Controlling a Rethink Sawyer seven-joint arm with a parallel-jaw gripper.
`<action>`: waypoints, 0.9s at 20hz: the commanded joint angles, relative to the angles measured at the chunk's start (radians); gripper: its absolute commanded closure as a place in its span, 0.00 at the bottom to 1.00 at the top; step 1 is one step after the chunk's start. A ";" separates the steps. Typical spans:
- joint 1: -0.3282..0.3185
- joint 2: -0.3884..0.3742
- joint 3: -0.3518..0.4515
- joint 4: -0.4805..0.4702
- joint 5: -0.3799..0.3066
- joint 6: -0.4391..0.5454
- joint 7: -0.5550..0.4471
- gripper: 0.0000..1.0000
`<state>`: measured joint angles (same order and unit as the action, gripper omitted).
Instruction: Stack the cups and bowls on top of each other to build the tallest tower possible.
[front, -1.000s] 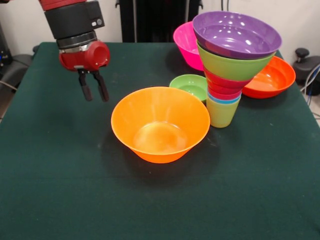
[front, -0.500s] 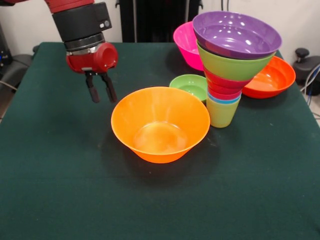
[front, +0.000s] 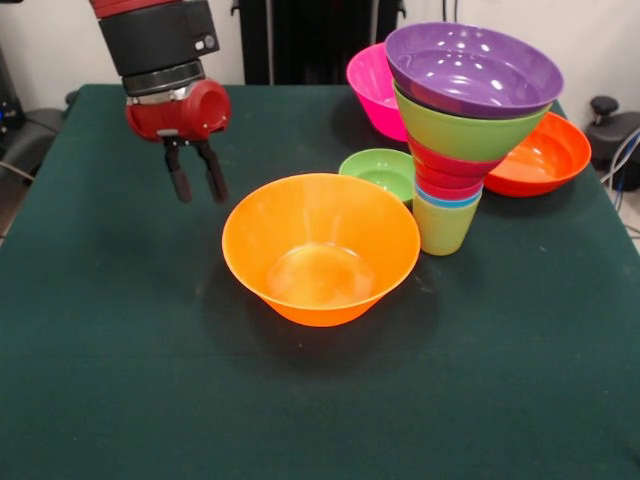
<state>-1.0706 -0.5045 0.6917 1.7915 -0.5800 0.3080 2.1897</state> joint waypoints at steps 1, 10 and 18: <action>0.075 0.004 -0.070 0.046 -0.020 -0.060 0.064 0.00; 0.126 0.027 -0.109 0.003 0.003 -0.094 0.087 0.00; 0.177 0.030 -0.143 -0.013 0.026 -0.120 0.107 0.00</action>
<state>-0.9602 -0.5104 0.6261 1.7937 -0.5752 0.2189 2.1897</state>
